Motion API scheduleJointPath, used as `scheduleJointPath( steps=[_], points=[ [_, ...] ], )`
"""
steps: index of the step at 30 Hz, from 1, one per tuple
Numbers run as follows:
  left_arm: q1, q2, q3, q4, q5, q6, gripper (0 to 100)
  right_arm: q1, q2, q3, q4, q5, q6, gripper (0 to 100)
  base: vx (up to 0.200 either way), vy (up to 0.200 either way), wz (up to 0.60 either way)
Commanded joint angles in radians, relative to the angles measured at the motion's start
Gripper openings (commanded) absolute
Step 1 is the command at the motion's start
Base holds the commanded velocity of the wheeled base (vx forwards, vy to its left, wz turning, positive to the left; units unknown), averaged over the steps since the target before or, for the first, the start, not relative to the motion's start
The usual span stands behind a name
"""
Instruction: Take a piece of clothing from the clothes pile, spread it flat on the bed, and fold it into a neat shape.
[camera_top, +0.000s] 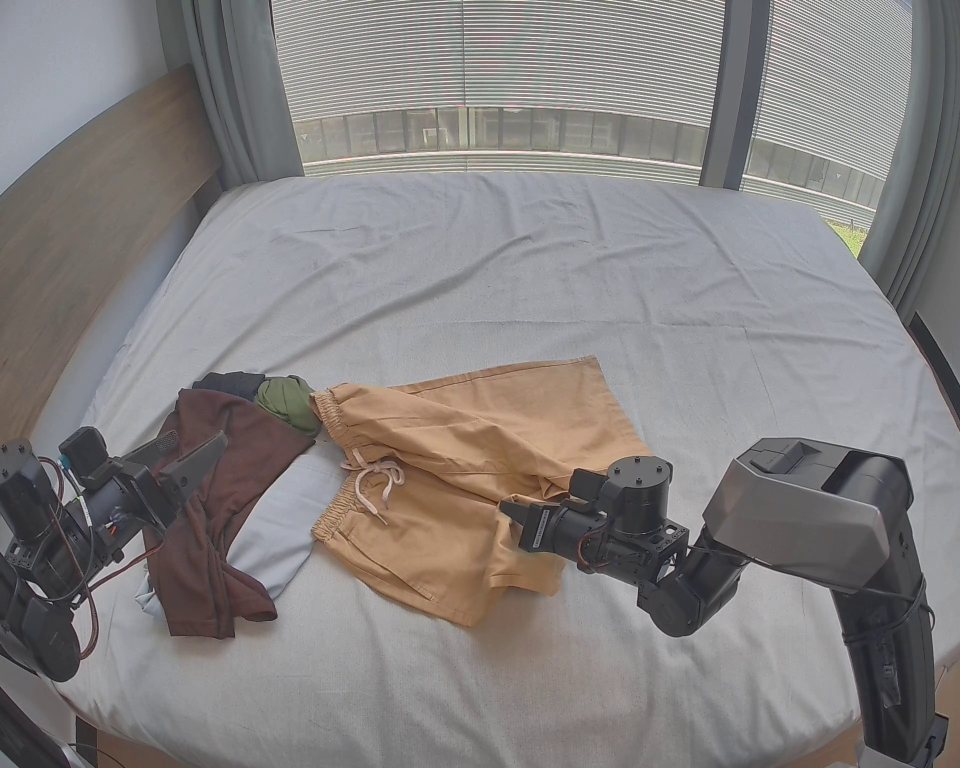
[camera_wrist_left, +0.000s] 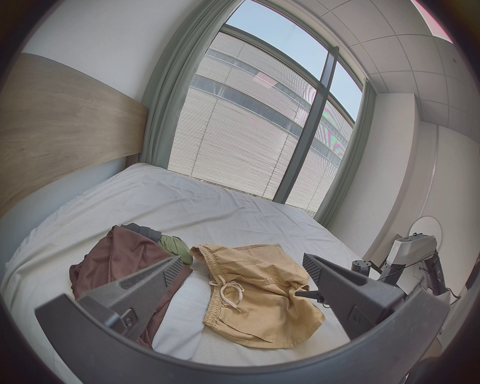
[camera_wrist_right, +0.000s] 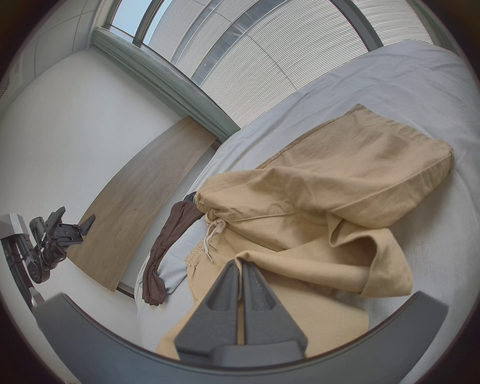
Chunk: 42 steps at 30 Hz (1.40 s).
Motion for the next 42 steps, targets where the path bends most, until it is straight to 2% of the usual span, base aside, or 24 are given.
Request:
scheduleJointPath(
  steps=[1,13,14,20,27,31,38,42],
  points=[
    [-0.002,0.005,0.0,-0.001,-0.001,-0.001,100,0.001,0.035,-0.016,0.0,0.0,0.0,0,0.0,0.0,0.0],
    [-0.023,0.007,0.006,-0.001,0.001,-0.001,100,0.019,0.087,-0.07,-0.012,0.014,0.0,0,0.0,0.0,0.0],
    [-0.023,0.007,0.006,-0.001,0.001,-0.001,100,0.021,0.087,-0.07,-0.014,0.019,0.0,100,0.0,0.0,0.0],
    [-0.037,0.016,0.005,-0.001,0.001,-0.001,100,0.056,0.09,-0.07,-0.014,0.037,0.002,100,0.0,0.0,0.0],
    [-0.04,0.013,0.005,-0.001,0.001,0.0,100,0.057,0.122,-0.073,-0.018,0.037,0.003,100,0.0,0.0,0.0],
    [-0.041,0.016,0.006,-0.001,0.001,0.0,100,0.051,0.11,-0.059,-0.069,0.034,0.005,100,0.0,0.0,0.0],
    [-0.043,0.015,0.006,-0.001,0.001,0.0,100,0.024,-0.056,0.134,-0.118,0.031,0.0,100,0.0,0.0,0.0],
    [-0.046,0.013,0.006,-0.001,0.001,0.0,100,-0.024,-0.185,0.308,-0.132,0.026,-0.043,100,0.0,0.0,0.0]
  ],
)
